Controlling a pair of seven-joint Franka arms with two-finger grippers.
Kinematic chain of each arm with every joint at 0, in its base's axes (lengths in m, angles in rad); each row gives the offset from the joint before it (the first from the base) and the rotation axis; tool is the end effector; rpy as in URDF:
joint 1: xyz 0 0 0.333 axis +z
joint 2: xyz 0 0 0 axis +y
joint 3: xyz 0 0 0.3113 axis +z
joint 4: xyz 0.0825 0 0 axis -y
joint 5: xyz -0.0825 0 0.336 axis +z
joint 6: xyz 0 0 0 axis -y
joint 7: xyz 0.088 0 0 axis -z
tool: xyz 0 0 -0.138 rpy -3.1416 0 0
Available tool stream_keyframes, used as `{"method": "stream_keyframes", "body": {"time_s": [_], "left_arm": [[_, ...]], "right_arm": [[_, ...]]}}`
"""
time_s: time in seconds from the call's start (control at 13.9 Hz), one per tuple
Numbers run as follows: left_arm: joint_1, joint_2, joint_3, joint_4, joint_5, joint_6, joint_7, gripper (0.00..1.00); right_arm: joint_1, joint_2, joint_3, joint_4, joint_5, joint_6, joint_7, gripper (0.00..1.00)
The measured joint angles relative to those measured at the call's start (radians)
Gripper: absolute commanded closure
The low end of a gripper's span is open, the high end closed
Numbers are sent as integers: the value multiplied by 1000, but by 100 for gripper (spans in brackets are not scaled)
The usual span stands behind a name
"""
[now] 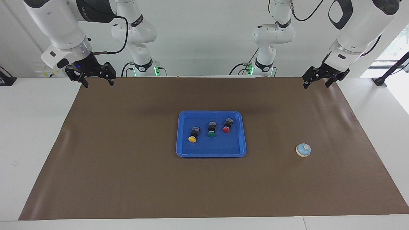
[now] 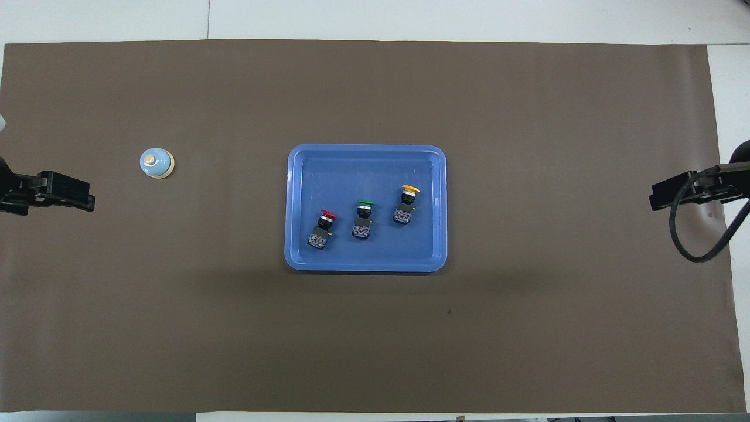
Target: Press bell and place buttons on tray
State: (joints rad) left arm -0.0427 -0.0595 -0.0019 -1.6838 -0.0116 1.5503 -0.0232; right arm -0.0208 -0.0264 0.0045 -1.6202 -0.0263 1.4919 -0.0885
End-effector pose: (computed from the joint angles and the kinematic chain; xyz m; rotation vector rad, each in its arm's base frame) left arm 0.4808 -0.0231 0.5689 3.1303 -0.0332 -0.1164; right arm 0.4854 -0.0117 0.5749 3.1144 0.1113 -0.1609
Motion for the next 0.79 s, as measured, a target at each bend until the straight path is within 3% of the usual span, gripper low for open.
{"method": "stream_keyframes", "body": {"time_s": [0.29, 0.36, 0.43, 0.5, 0.79], "left_arm": [[0, -1, 0, 0, 0, 0, 0, 0], [0, -1, 0, 0, 0, 0, 0, 19], [-1, -1, -1, 0, 0, 0, -1, 92], [-2, -1, -3, -4, 0, 10, -3, 100], [-1, 6, -6, -100, 0, 187, -16, 100]], "right_arm": [[0, 0, 0, 0, 0, 0, 0, 0], [0, 0, 0, 0, 0, 0, 0, 0], [0, 0, 0, 0, 0, 0, 0, 0], [0, 0, 0, 0, 0, 0, 0, 0], [0, 0, 0, 0, 0, 0, 0, 0]]}}
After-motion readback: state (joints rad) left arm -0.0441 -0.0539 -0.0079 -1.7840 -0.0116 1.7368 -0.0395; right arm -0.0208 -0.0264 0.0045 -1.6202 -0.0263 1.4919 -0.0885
